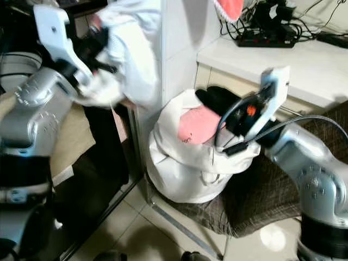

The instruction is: Clothes washing

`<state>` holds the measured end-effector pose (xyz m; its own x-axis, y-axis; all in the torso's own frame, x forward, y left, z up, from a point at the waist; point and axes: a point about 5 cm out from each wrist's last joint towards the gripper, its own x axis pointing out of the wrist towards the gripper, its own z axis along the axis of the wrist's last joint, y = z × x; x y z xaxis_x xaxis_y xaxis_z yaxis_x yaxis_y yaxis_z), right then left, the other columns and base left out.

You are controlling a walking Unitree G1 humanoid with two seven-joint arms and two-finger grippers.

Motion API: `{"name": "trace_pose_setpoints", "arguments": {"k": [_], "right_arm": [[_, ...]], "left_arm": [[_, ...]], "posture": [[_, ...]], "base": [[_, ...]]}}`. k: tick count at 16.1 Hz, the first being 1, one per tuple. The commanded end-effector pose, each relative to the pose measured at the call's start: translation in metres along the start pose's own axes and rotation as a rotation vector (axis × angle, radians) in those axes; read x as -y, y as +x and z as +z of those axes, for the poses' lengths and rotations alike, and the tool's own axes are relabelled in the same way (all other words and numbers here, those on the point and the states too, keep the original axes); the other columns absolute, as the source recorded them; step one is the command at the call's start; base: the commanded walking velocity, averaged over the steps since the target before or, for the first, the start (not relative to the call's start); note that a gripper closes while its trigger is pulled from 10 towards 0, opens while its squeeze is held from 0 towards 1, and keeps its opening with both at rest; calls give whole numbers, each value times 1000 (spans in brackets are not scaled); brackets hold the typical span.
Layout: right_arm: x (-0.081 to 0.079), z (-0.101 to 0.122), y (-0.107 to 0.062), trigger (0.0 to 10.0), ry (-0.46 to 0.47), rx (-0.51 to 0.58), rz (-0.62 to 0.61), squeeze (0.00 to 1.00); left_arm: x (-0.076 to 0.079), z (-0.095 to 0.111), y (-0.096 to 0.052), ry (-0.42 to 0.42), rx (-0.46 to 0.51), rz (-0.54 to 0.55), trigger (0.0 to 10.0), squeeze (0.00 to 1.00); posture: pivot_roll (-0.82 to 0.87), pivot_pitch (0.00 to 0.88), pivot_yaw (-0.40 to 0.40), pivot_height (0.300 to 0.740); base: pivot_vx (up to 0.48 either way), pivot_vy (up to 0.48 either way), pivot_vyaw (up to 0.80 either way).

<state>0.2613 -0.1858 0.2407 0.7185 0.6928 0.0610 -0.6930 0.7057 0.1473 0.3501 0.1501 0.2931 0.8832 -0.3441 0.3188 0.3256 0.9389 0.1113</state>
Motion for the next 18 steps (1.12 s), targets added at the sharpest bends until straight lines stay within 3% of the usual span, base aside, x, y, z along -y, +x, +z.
{"name": "trace_pose_setpoints", "arguments": {"k": [1,2,3,5,8,12,14,18], "right_arm": [[-1,-2,0,10000,-81,-48,-63,0],[0,3,8,10000,-145,7,-182,0],[1,8,14,10000,-105,65,-258,0],[-8,17,29,10000,-23,191,-295,0],[-12,13,37,10000,-63,194,-326,0],[-20,10,49,10000,-67,181,-284,0],[-23,8,52,10000,-77,186,-278,0],[-21,8,54,10000,-65,209,-308,0]], "left_arm": [[-5,0,2,49,-49,58,0,0],[-7,-7,1,22,-144,113,4471,0],[-3,-6,1,50,-144,96,10000,0],[2,-3,0,55,-105,157,10000,0],[7,-4,-2,12,-86,152,10000,0],[-13,12,7,138,-51,257,10000,0],[-26,23,16,204,-21,289,10000,0],[-41,42,47,259,32,289,10000,0]], "posture": [[-49,0,12,740],[-52,0,20,740],[-49,0,16,740],[-46,0,14,740],[-31,0,-5,740],[-10,0,-25,740],[-3,0,-29,740],[-5,0,-21,740]], "base": [[0,0,0],[0,0,0],[0,0,0],[0,0,400],[0,0,800],[354,0,800],[356,0,800],[361,0,600]]}}
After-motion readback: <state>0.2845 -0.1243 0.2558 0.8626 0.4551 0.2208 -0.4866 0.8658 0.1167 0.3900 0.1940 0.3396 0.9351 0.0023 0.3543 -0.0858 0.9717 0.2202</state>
